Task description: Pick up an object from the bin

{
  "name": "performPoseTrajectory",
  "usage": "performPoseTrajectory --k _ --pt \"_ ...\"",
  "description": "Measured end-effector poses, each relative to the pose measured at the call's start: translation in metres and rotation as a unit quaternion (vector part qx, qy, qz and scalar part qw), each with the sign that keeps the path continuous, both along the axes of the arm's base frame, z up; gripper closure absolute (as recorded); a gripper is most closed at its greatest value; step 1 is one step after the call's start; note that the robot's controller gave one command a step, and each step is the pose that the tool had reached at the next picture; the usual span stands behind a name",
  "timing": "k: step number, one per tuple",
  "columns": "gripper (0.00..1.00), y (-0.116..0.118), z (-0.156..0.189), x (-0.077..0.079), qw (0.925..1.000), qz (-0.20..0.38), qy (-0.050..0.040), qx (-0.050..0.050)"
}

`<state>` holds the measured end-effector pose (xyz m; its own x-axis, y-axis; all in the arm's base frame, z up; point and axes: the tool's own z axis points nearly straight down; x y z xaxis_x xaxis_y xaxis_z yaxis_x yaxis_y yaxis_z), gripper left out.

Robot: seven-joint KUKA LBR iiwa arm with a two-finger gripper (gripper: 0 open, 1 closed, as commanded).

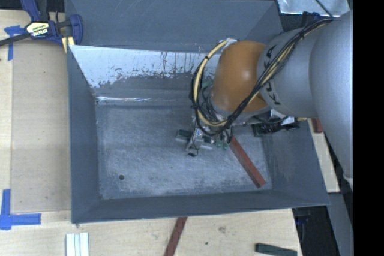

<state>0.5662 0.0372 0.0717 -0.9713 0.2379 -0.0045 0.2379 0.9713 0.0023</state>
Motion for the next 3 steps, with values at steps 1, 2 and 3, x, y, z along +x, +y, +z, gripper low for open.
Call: performPoseTrajectory --k 1,2,3 --pt "1.00 0.000 0.000 0.000 1.0000 0.000 0.0000 0.000" --pt "1.00 0.000 0.002 0.000 1.0000 0.000 0.0003 0.000" --pt "1.00 0.000 0.012 -0.001 1.0000 0.000 0.0021 0.000"
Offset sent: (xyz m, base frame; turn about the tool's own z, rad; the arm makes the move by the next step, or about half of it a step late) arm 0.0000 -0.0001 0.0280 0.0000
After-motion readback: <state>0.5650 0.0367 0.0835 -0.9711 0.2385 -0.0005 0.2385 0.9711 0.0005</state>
